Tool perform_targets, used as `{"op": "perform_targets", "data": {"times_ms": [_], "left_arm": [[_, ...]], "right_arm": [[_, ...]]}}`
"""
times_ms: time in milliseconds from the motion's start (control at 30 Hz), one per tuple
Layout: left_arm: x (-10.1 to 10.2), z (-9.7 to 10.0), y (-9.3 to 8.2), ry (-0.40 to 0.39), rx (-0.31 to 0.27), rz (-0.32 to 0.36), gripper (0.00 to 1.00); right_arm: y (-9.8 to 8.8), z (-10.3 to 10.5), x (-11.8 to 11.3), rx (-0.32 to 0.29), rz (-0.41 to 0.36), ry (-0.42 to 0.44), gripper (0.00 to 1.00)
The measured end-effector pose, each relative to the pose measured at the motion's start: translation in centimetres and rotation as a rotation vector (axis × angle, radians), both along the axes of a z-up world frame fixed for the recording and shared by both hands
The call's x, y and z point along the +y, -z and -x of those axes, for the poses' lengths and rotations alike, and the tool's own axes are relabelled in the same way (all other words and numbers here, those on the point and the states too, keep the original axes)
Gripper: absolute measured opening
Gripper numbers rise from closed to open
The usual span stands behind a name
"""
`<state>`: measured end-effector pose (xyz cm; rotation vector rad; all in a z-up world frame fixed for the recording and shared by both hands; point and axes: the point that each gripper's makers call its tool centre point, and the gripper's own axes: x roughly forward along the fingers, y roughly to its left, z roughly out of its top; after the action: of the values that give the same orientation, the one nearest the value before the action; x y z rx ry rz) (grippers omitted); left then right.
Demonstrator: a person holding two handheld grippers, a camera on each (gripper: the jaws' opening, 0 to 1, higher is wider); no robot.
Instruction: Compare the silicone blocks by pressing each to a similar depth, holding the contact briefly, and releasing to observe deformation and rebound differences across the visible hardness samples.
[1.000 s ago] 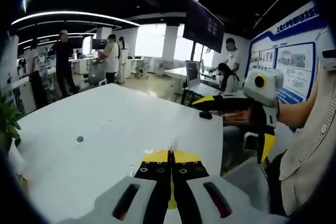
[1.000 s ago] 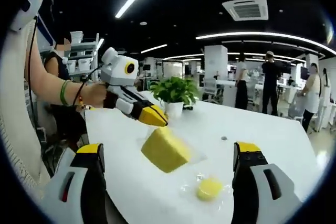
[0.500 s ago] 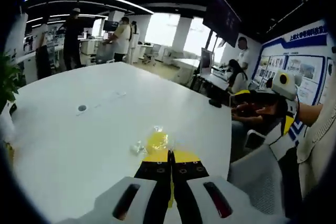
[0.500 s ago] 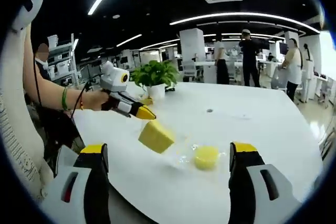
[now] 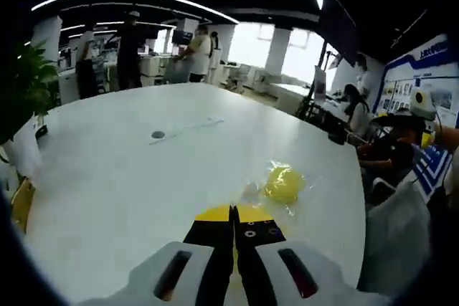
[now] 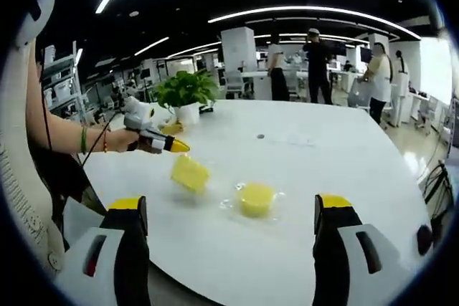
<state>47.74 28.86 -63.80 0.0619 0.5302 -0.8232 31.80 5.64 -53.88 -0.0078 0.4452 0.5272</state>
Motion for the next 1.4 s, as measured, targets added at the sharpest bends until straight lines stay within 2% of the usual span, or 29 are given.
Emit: {"op": "perform_targets", "data": {"times_ms": [133, 267, 600, 767, 1000, 1100, 1233, 1333, 1400], "left_arm": [[0.6, 0.0, 2.8, 0.009, 0.025, -0.05, 0.0], [0.8, 0.2, 4.9, 0.017, 0.055, -0.065, 0.0], [1.3, -0.5, 7.4, 0.046, 0.028, -0.146, 0.0], [1.0, -1.0, 7.3, 0.041, 0.013, -0.13, 0.0], [1.2, -1.3, 7.1, -0.008, 0.024, -0.072, 0.0], [1.7, -1.7, 7.1, -0.086, 0.058, -0.037, 0.05], [2.1, -1.8, 6.7, -0.107, 0.053, -0.036, 0.1], [2.2, -1.5, 6.1, -0.113, 0.058, -0.031, 0.08], [2.4, -1.4, 5.4, -0.122, 0.04, -0.037, 0.13]], "right_arm": [[0.2, -0.4, 0.1, 0.012, 0.013, -0.002, 0.89], [0.6, -0.9, 0.2, 0.024, 0.019, -0.003, 0.88], [1.9, -1.5, 0.6, 0.062, 0.023, -0.016, 0.87], [2.7, -1.3, 0.3, 0.089, 0.023, -0.013, 0.87], [3.1, -1.2, 0.3, 0.097, 0.03, -0.021, 0.86], [3.0, -1.2, 0.4, 0.096, 0.014, -0.018, 0.86], [3.1, -1.0, 0.3, 0.096, 0.008, -0.01, 0.86], [3.1, -0.6, 0.2, 0.098, 0.003, -0.013, 0.85], [3.1, -0.5, 0.2, 0.095, 0.004, -0.016, 0.85]]}}
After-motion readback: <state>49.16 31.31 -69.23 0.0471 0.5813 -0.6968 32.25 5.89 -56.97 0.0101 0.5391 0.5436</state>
